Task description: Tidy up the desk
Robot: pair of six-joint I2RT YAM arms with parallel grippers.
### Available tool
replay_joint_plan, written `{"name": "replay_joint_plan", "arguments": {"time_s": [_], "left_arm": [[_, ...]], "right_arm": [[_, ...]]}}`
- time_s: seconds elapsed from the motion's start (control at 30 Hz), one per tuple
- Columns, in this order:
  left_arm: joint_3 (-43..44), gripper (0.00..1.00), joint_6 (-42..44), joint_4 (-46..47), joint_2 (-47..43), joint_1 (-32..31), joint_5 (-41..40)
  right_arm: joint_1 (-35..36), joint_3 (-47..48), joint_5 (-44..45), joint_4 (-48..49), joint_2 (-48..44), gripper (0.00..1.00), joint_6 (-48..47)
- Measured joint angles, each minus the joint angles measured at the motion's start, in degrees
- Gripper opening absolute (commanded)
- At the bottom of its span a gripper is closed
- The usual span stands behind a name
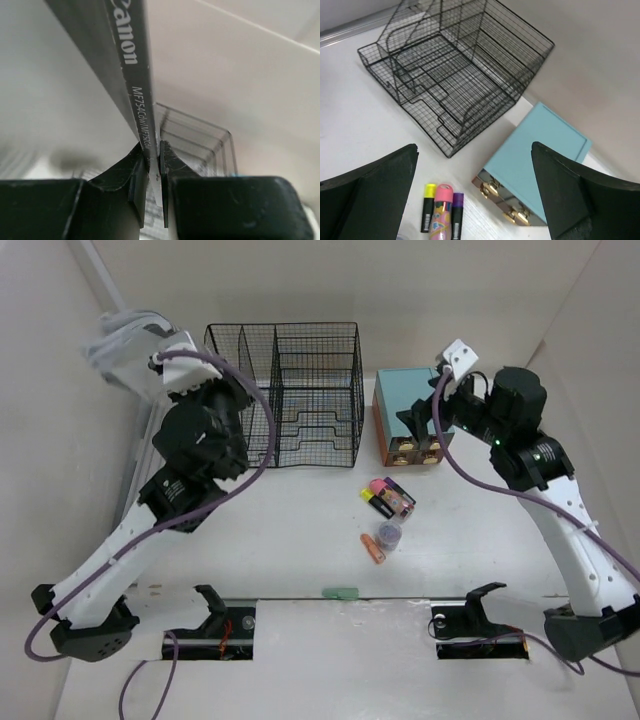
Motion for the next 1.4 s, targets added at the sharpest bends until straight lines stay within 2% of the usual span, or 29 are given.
{"name": "replay_joint_plan", "arguments": {"time_s": [0.1, 0.2, 0.47, 0.6, 0.9, 1.2, 1.4], "left_arm": [[5.68, 0.00, 2.69, 0.61, 5.09, 6.12, -0.48], [11.54, 0.00, 2.10, -0.94, 10.78, 13.27, 2.34], [24.63, 0.00, -4.26, -12.11, 28.24, 32.30, 19.63], [28.17, 0.00, -5.77, -16.26, 34.86, 37.29, 27.52], [27.61, 0.00, -6.12, -20.83, 40.85, 37.90, 39.89], [22.10, 0.00, -6.27, -19.45, 40.83, 37.68, 42.86], [20.70, 0.00, -5.22, -20.09, 40.57, 34.07, 42.66]], "right_arm": [[-3.45, -5.84, -0.57, 2.75, -3.54, 1.00, 2.23], [-5.64, -11.10, -1.97, 4.83, -6.51, 1.00, 3.96], [-10.54, -20.39, -7.76, 9.79, -10.08, 1.00, 7.32], [-11.85, -22.27, -9.62, 10.34, -9.90, 1.00, 8.17], [-11.89, -23.30, -11.85, 11.74, -9.84, 1.00, 8.79], [-11.89, -23.71, -12.41, 12.26, -9.79, 1.00, 8.74], [-11.89, -23.71, -12.63, 12.52, -9.79, 1.00, 8.74]]}}
